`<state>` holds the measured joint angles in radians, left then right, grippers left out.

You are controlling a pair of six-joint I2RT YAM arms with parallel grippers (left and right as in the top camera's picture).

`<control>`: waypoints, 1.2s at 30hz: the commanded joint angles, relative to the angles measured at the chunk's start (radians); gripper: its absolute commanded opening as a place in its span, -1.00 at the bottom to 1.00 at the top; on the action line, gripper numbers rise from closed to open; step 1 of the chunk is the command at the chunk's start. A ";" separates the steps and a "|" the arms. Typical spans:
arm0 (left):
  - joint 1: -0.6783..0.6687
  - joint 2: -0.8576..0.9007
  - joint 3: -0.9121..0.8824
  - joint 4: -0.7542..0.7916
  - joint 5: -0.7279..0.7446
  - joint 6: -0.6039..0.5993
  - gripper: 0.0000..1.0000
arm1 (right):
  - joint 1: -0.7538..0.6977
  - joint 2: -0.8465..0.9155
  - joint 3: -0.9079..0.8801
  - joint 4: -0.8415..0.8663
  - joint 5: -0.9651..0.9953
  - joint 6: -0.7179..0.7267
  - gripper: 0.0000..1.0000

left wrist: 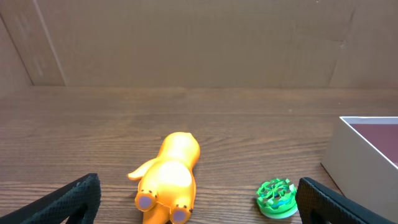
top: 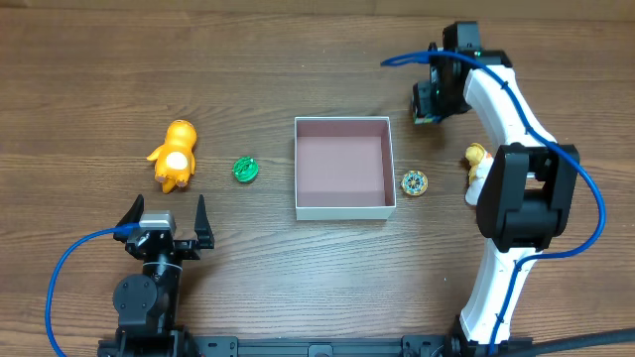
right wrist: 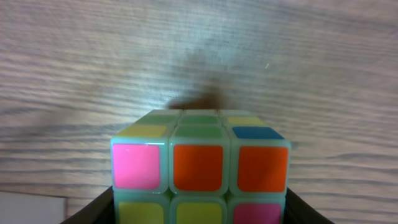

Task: Pack container
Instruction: 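Lower the right gripper onto the Rubik's cube and close on it, then lift the cube and carry it over the white box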

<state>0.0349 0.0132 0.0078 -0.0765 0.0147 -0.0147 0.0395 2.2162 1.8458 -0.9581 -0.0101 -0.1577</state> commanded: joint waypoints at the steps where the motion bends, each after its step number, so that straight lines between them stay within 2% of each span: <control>1: 0.006 -0.007 -0.003 -0.001 -0.006 0.023 1.00 | 0.000 0.002 0.111 -0.040 0.010 0.023 -0.25; 17: 0.006 -0.007 -0.003 -0.001 -0.006 0.023 1.00 | 0.001 -0.004 0.557 -0.507 0.009 0.190 -0.29; 27: 0.006 -0.007 -0.003 -0.001 -0.006 0.023 1.00 | 0.031 -0.028 0.593 -0.681 0.007 0.241 -0.29; 36: 0.006 -0.007 -0.003 -0.001 -0.006 0.023 1.00 | 0.164 -0.050 0.593 -0.736 -0.010 0.313 -0.33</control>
<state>0.0349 0.0132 0.0078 -0.0765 0.0147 -0.0147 0.1448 2.2177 2.4039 -1.6951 -0.0120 0.1005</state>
